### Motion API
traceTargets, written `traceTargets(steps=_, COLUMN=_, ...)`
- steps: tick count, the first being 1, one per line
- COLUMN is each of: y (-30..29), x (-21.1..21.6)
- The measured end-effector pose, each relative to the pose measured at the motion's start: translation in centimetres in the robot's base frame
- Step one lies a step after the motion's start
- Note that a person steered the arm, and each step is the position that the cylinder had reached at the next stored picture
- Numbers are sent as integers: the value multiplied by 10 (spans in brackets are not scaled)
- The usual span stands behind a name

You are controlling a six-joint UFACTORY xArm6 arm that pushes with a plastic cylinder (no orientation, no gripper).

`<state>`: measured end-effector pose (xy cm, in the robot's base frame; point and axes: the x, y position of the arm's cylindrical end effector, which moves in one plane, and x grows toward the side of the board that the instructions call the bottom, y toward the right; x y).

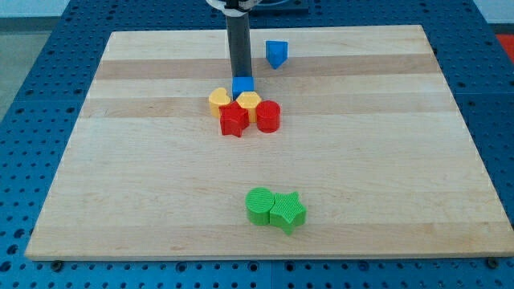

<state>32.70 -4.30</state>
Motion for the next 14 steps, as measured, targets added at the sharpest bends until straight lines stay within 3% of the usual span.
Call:
traceTargets(steps=4, y=55, x=-22)
traceTargets(steps=7, y=117, x=-76)
traceTargets(steps=9, y=95, x=-99)
traceTargets(steps=11, y=52, x=-79)
traceTargets(steps=14, y=49, x=-34)
